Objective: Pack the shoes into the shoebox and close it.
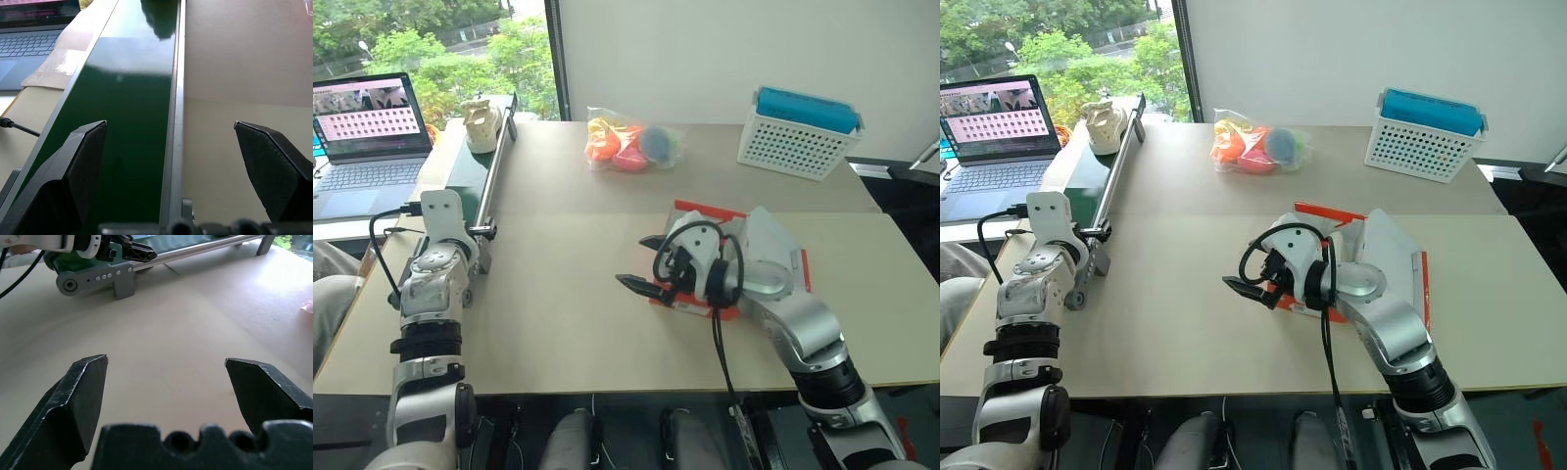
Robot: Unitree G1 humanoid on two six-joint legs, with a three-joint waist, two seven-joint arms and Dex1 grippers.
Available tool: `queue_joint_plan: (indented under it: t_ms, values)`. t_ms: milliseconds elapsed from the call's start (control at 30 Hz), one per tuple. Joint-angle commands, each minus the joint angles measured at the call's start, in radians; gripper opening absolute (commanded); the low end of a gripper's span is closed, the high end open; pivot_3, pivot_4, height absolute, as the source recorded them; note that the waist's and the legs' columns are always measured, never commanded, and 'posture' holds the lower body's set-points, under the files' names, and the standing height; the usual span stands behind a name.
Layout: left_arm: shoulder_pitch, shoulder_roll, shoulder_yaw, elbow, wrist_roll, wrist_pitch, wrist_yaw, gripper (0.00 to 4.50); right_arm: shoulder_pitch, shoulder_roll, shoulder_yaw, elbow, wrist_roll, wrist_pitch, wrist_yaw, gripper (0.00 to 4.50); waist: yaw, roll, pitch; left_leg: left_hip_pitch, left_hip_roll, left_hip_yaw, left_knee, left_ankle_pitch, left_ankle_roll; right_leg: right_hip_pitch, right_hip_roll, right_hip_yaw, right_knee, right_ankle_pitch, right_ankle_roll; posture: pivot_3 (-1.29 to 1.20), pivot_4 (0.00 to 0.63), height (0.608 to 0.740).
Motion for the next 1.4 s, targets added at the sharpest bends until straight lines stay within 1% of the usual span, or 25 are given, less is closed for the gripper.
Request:
queue_joint_plan:
  t_ms: [33, 300, 767, 1100, 1300, 1400]
  values:
    - [-0.034, 0.036, 0.016, 0.019, 0.002, -0.012, -0.009, 4.47, 0.001, 0.009, 0.002, -0.036, -0.006, -0.001, -0.009, 4.50, 0.000, 0.000, 0.000, 0.000, 0.000, 0.000, 0.000, 0.000, 0.000, 0.000, 0.000, 0.000, 0.000, 0.000, 0.000, 0.00, 0.150, 0.705]
    - [-0.042, 0.052, 0.013, 0.055, 0.002, -0.027, -0.016, 4.47, 0.009, 0.017, -0.002, -0.038, -0.010, -0.002, -0.022, 4.50, -0.001, 0.000, 0.000, 0.000, 0.000, 0.000, 0.000, 0.000, 0.000, 0.000, 0.000, 0.000, 0.000, 0.000, 0.000, 0.00, 0.150, 0.705]
    - [-0.039, 0.049, 0.011, 0.069, 0.004, -0.040, -0.019, 4.47, 0.019, 0.039, -0.009, -0.053, -0.011, 0.017, -0.062, 4.50, -0.001, 0.000, 0.000, 0.000, 0.000, 0.000, 0.000, 0.000, 0.000, 0.000, 0.000, 0.000, 0.001, 0.000, 0.000, 0.00, 0.150, 0.705]
    - [-0.053, 0.062, 0.025, 0.119, 0.015, -0.053, 0.028, 4.47, 0.016, 0.049, -0.019, -0.058, -0.001, 0.027, -0.075, 4.50, -0.002, 0.000, 0.000, 0.000, 0.000, 0.000, 0.000, 0.000, 0.000, 0.000, 0.000, 0.000, 0.001, 0.000, 0.000, 0.00, 0.150, 0.705]
    - [-0.066, 0.041, 0.030, 0.123, -0.014, -0.032, 0.018, 4.47, 0.006, 0.051, -0.030, -0.063, 0.005, 0.035, -0.082, 4.50, -0.004, 0.000, 0.000, 0.000, 0.000, 0.000, 0.000, 0.000, 0.000, 0.000, 0.000, 0.000, 0.001, 0.000, 0.000, 0.00, 0.150, 0.705]
    - [-0.079, 0.029, 0.058, 0.121, -0.041, -0.027, 0.029, 3.70, 0.000, 0.053, -0.036, -0.065, 0.005, 0.039, -0.084, 4.50, -0.003, -0.001, 0.000, 0.000, 0.000, 0.000, 0.000, 0.000, 0.000, 0.000, 0.000, 0.000, 0.001, 0.000, 0.000, 0.00, 0.150, 0.705]
